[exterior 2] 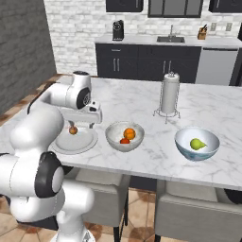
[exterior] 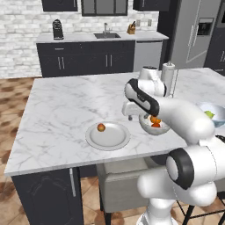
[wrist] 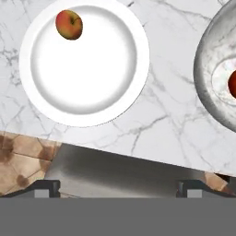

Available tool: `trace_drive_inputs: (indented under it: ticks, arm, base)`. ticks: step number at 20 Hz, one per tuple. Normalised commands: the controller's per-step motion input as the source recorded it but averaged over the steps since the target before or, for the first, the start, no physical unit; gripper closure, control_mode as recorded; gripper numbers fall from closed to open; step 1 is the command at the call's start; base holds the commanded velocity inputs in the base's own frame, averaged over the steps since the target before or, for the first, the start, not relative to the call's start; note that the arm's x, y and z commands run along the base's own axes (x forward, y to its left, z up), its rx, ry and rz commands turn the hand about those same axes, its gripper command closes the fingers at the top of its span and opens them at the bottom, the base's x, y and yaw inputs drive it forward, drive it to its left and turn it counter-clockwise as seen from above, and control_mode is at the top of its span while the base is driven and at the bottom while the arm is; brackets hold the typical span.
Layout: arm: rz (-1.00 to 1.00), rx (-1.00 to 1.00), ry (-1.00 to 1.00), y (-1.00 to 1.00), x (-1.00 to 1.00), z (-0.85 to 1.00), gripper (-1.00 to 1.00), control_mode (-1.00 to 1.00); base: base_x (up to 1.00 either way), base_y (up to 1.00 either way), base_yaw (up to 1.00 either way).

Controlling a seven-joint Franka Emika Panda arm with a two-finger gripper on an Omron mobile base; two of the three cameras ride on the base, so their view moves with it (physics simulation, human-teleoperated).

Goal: Take the fruits from the plate on the dining counter and place two fruits in each bowl.

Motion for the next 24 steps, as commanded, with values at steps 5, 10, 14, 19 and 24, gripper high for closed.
trace_drive_inputs:
  ticks: [5,10,14,19,24]
  arm:
    - [0.0,0.0,0.0,0.88,0.12,-0.2,-1.0,-1.0]
    - [-0.07,0.0,0.02,0.53,0.3,-0.27,-1.0,-1.0]
    - [-0.23,0.0,0.04,0.27,0.27,-0.28,-1.0,-1.0]
    - [-0.31,0.0,0.03,0.2,0.33,-0.18,-1.0,-1.0]
    - [-0.36,0.0,0.0,0.2,0.3,-0.18,-1.0,-1.0]
  base:
    - [0.0,0.0,0.0]
    - [0.0,0.0,0.0]
    - [0.0,0.0,0.0]
    - [0.0,0.0,0.0]
    - [0.0,0.0,0.0]
